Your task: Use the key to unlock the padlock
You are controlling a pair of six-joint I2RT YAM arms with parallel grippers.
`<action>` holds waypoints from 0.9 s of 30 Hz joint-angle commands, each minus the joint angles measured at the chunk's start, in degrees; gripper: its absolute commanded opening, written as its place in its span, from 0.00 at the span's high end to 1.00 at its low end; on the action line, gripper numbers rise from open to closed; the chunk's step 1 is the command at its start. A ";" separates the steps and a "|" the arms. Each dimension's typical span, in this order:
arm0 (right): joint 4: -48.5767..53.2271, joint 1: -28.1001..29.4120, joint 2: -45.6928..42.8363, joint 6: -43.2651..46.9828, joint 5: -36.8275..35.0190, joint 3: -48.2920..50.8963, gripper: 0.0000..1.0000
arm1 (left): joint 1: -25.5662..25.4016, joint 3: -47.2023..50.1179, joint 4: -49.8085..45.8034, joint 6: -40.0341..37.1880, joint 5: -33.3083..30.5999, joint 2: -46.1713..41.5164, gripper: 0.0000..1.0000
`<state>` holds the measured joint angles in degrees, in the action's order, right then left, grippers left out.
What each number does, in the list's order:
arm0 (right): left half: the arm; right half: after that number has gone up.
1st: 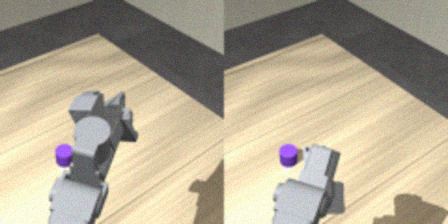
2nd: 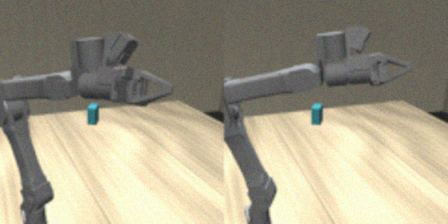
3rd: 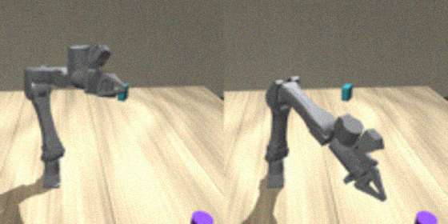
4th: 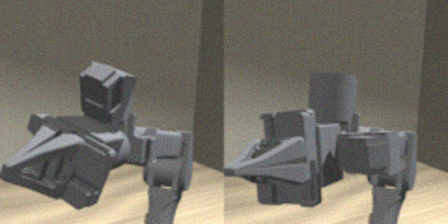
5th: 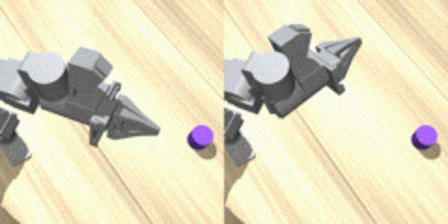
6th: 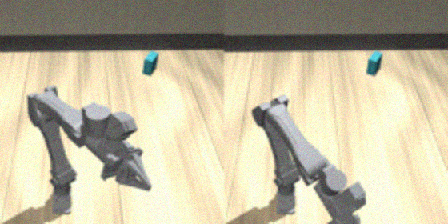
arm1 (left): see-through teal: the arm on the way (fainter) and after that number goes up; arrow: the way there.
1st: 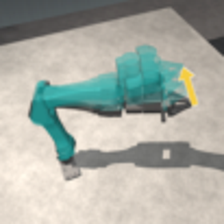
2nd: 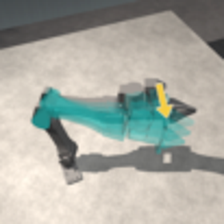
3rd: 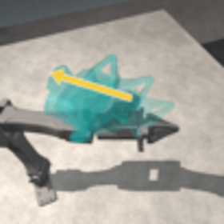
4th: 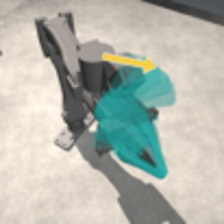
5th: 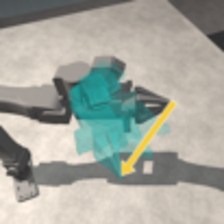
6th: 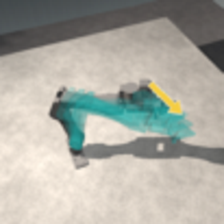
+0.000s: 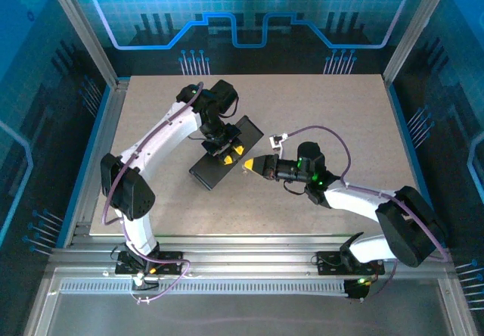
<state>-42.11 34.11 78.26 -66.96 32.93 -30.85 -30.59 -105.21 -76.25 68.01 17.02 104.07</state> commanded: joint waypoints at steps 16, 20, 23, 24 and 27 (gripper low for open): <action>-4.88 0.17 -1.48 1.73 -2.47 0.36 1.00 | 0.37 -0.05 0.05 1.75 1.88 -3.94 0.90; -4.48 0.59 -1.92 2.01 -2.34 0.70 1.00 | 0.51 0.26 0.53 2.33 1.79 -4.05 0.90; -4.78 1.04 -1.59 2.18 -3.05 0.71 1.00 | 0.51 0.70 1.41 3.02 2.30 -4.17 0.90; -5.19 1.13 -1.20 2.11 -3.18 0.70 1.00 | 0.51 0.79 1.62 3.28 2.45 -4.15 0.90; -6.63 1.14 -0.07 1.57 -3.38 0.77 1.00 | 0.51 1.20 1.98 3.60 2.88 -4.52 0.90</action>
<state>-44.64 34.13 77.71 -66.22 31.00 -30.39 -30.48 -104.33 -75.35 70.48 17.37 103.02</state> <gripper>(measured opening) 0.044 0.282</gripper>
